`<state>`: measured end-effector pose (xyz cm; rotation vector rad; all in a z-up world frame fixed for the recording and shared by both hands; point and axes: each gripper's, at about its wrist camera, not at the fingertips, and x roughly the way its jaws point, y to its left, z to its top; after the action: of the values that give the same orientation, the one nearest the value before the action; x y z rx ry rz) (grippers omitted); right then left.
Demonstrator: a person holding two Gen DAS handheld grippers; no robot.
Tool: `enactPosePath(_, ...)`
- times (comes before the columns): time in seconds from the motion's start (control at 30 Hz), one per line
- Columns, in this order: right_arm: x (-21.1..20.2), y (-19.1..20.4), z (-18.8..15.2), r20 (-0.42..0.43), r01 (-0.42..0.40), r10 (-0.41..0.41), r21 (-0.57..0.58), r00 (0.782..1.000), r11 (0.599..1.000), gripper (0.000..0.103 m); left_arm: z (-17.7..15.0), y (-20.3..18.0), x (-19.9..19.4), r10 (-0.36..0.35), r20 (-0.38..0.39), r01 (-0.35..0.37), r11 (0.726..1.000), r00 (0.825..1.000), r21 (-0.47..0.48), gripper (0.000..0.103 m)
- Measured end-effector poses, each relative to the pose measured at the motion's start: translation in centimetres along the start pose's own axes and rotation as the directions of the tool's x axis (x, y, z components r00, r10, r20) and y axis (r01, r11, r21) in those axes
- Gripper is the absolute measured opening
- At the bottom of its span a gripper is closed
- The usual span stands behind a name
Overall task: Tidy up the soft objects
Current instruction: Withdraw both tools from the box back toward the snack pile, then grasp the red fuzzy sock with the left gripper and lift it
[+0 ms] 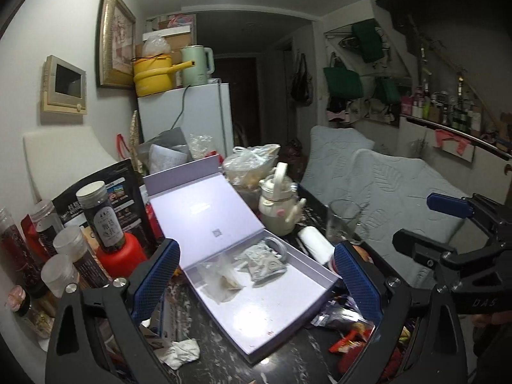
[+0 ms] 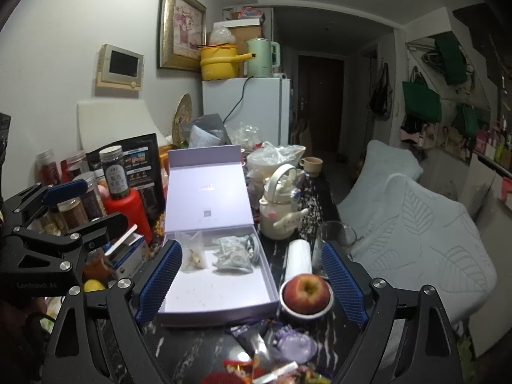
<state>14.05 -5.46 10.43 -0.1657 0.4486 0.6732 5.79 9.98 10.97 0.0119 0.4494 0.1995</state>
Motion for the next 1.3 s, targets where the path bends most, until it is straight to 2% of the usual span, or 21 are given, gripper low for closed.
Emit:
enactPosePath(0.23, -2.7, 0.5, -2.2, 0.0, 0.018, -0.018, -0.004, 1.0, 1.0, 0.091, -1.5, -1.5, -1.9, -0.051, 0.025, 0.05, 0.998, 0.998, 0.028, 0.099)
enactPosePath(0.73, -5.9, -0.7, -7.4, -0.027, 0.112, -0.11, 0.043, 0.994, 0.993, 0.092, -5.4, -4.4, -1.7, -0.161, -0.072, 0.163, 0.986, 0.984, 0.019, 0.099)
enactPosePath(1.07, -6.1, -3.4, -11.9, -0.091, 0.154, -0.144, 0.111, 0.985, 0.982, 0.092, -8.4, -6.5, 0.7, -0.244, -0.181, 0.243, 0.97, 0.953, -0.028, 0.099)
enactPosePath(1.2, -5.9, -4.3, -13.4, -0.109, 0.162, -0.15, 0.117, 0.983, 0.98, 0.092, -9.5, -7.0, 1.7, -0.255, -0.207, 0.252, 0.967, 0.945, -0.04, 0.099)
enactPosePath(1.3, -5.6, -4.9, -14.5, -0.128, 0.165, -0.149, 0.126, 0.981, 0.978, 0.092, -10.7, -7.7, 2.7, -0.277, -0.244, 0.269, 0.961, 0.93, -0.064, 0.099)
